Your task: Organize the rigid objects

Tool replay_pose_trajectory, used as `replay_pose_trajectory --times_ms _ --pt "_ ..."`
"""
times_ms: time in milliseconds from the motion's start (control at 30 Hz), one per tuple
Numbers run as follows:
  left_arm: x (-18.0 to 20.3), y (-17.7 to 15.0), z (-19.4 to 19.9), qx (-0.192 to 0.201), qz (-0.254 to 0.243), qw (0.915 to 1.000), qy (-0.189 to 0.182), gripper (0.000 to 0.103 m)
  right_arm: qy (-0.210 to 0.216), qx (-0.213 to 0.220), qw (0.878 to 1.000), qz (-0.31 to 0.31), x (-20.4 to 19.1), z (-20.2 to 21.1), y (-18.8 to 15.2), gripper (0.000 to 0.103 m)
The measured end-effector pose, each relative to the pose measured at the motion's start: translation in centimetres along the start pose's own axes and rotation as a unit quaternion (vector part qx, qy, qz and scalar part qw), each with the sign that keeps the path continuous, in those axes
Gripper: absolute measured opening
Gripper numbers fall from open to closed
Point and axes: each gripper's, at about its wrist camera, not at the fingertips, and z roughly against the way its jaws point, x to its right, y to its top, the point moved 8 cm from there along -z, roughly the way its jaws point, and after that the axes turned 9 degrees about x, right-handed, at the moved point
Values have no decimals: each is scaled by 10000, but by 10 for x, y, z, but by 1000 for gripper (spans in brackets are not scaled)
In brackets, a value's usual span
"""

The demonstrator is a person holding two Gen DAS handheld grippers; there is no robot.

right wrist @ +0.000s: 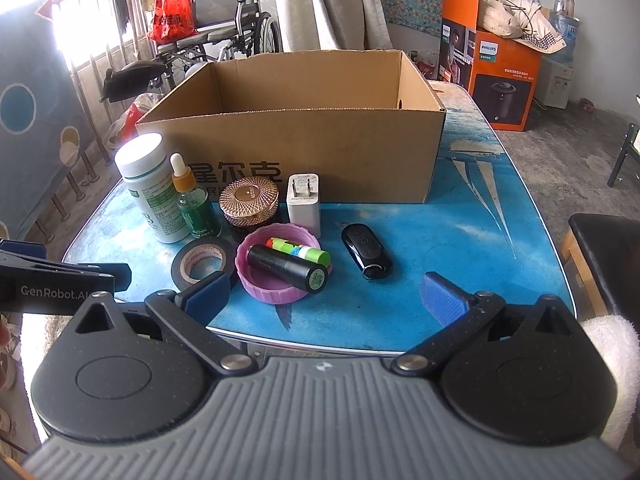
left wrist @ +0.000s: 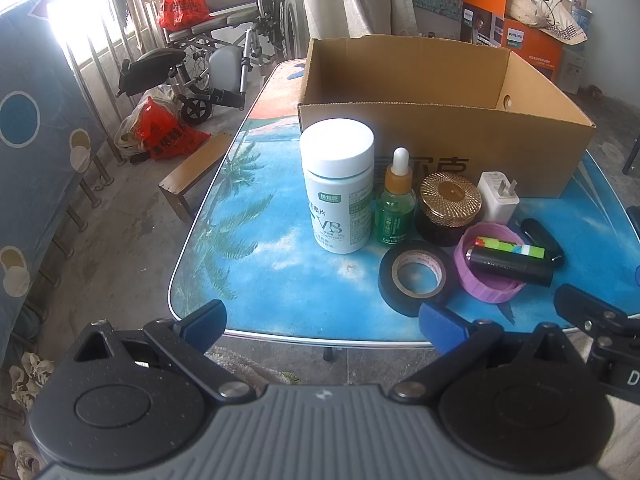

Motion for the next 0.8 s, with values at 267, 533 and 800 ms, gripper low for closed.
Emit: replay_pose_trajectory --times_ms 267,533,800 --pt "0 -1 0 -1 -6 10000 2 103 3 0 10000 1 0 0 0 102" --pt "-1 -1 1 -8 -15 10000 7 103 1 -13 10000 -4 1 0 0 102" --pt "0 -2 -1 -20 -23 10000 10 103 -3 -16 10000 -8 1 -1 -1 102"
